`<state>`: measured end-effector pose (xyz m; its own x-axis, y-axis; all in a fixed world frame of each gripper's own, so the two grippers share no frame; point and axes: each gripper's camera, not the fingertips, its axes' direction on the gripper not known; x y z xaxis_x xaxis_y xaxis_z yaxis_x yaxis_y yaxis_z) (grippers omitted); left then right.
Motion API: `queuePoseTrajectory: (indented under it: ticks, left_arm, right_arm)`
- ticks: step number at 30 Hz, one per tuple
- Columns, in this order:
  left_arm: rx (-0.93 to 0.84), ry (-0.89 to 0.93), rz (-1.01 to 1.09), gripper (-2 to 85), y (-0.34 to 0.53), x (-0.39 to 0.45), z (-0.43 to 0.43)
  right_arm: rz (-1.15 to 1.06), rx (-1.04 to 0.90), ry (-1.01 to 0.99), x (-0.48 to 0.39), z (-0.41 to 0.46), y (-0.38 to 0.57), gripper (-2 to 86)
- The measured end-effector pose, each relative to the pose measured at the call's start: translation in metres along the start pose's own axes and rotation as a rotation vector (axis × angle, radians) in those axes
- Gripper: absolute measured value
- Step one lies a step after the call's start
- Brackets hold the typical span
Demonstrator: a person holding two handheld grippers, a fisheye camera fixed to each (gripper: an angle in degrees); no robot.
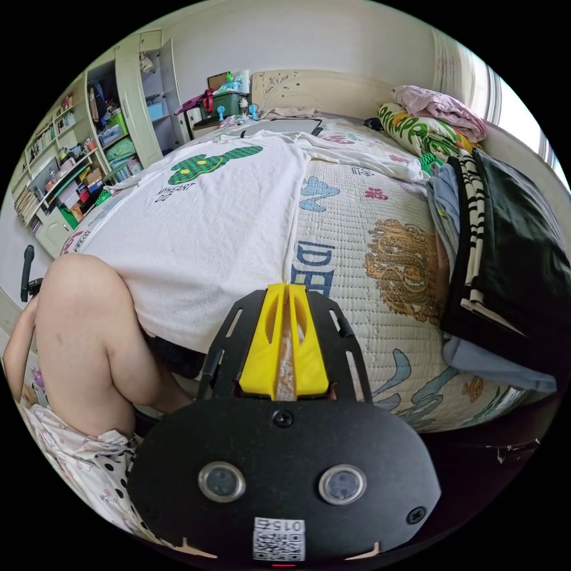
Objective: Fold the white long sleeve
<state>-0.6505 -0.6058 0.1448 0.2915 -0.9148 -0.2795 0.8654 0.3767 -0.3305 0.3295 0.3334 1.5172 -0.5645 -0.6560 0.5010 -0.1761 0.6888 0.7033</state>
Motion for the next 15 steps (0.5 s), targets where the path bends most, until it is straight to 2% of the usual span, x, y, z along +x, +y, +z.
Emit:
queuePoseTrajectory:
  ticks: [9,12,15]
  left_arm:
    - [0.015,0.074,-0.024,2.9,0.012,-0.041,-0.014]
    - [0.016,0.071,-0.01,5.5,0.02,-0.053,-0.025]
    - [0.026,0.118,-0.057,5.8,0.029,-0.082,-0.042]
  right_arm:
    - [0.061,0.045,-0.129,0.012,-0.006,0.044,0.0]
    - [0.146,0.049,-0.184,0.022,-0.014,0.065,-0.2]
    - [0.254,0.076,-0.135,0.024,-0.041,0.089,-0.4]
